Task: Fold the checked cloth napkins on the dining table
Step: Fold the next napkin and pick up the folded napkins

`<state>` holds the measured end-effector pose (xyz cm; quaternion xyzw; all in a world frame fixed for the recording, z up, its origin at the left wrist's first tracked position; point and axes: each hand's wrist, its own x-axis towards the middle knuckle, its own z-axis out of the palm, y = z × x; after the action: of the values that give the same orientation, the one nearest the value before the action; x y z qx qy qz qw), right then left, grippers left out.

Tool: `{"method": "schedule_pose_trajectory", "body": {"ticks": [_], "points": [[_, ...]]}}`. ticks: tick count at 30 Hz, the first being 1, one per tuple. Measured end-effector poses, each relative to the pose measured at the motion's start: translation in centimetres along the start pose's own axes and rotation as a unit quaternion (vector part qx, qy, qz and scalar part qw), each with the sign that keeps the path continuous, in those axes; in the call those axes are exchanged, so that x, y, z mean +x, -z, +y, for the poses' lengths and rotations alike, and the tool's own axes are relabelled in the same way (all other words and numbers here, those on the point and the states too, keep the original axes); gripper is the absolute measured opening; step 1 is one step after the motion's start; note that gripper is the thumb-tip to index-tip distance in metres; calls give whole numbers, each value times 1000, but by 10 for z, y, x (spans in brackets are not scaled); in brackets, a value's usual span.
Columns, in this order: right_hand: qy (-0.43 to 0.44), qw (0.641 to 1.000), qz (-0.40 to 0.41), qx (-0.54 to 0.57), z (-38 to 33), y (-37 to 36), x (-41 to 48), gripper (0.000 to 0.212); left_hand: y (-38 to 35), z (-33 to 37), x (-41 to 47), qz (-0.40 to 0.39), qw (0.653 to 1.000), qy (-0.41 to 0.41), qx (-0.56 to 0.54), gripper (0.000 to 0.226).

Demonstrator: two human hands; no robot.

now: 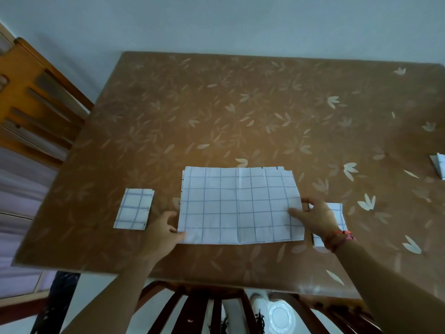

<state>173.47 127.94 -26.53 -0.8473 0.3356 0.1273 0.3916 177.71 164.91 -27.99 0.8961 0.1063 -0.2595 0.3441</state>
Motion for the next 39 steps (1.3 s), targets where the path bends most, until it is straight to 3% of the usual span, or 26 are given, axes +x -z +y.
{"method": "schedule_pose_trajectory", "body": {"ticks": [17, 21, 24, 27, 29, 35, 39], "points": [[67, 992, 14, -102, 7, -6, -12, 58, -5, -3, -26, 60, 988, -59, 127, 56], [101, 986, 26, -128, 11, -10, -16, 61, -11, 4, -36, 124, 951, -174, 225, 45], [138, 978, 34, -152, 13, -17, -23, 63, -33, 11, -50, 65, 929, -269, 244, 46], [200, 957, 0, -209, 14, -33, -41, 66, -68, 8, -56, 14, 888, -347, 301, 55], [245, 932, -45, -264, 16, -49, -58, 69, -85, 8, -57, -14, 872, -345, 348, 63], [356, 859, -94, -355, 29, -95, -93, 73, -97, 1, -63, -38, 862, -292, 413, 69], [352, 851, -89, -380, 36, -103, -99, 70, -97, -1, -68, -38, 868, -288, 402, 70]]}}
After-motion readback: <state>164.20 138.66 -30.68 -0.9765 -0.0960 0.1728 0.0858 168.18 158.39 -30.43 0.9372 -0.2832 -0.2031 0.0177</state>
